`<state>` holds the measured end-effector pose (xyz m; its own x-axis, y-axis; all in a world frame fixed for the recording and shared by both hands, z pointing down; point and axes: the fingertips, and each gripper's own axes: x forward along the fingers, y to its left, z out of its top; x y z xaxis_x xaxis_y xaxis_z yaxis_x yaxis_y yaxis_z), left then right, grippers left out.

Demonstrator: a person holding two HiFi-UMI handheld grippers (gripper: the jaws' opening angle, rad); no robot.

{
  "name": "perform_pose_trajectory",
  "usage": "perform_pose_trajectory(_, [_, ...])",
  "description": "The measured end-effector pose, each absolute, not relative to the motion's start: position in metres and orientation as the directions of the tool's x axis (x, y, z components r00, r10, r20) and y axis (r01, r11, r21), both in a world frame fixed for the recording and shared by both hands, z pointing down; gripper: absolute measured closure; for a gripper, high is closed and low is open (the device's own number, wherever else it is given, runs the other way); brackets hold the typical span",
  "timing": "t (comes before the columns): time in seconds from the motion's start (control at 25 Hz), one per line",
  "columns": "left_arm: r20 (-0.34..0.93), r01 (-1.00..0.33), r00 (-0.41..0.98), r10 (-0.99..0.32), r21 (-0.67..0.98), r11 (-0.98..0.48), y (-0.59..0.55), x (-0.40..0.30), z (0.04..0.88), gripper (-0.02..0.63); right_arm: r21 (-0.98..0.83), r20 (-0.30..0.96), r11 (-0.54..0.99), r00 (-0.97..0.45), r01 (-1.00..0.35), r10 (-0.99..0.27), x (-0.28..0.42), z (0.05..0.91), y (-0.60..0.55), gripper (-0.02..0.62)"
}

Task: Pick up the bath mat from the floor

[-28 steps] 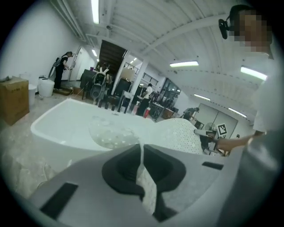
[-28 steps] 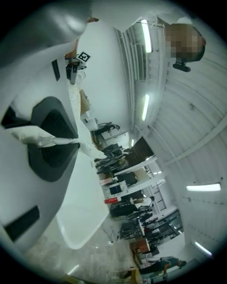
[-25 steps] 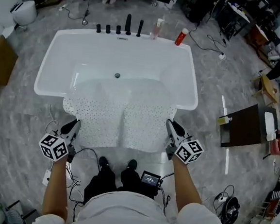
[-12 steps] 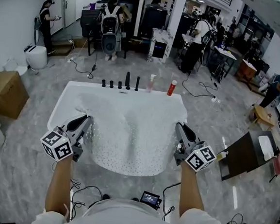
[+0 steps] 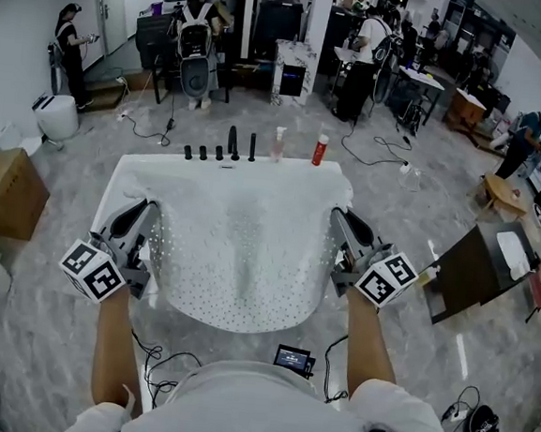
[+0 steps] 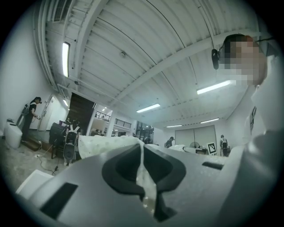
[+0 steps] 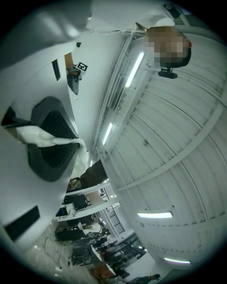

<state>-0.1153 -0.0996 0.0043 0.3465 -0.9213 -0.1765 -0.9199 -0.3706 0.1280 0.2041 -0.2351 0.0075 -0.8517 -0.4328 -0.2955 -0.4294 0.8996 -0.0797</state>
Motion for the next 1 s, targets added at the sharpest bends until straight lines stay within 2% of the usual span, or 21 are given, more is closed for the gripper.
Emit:
perform_pose_trajectory(0.28, [-0.161,-0.942,0.310,-0.937,0.082,-0.325,-0.098,-0.119,0.000,0.581,-0.060,-0.316,0.903,-0.850,-0.425,-0.421,0.204,0.000,-0.230,0.546])
perform_pose_trajectory(1.0, [-0.215,-0.943,0.315,-0.924,0.041,-0.331,-0.101,-0.109,-0.010,0.580,-0.008,-0.355,0.898,-0.838,-0.440,-0.414,0.219,-0.006,-0.230,0.546])
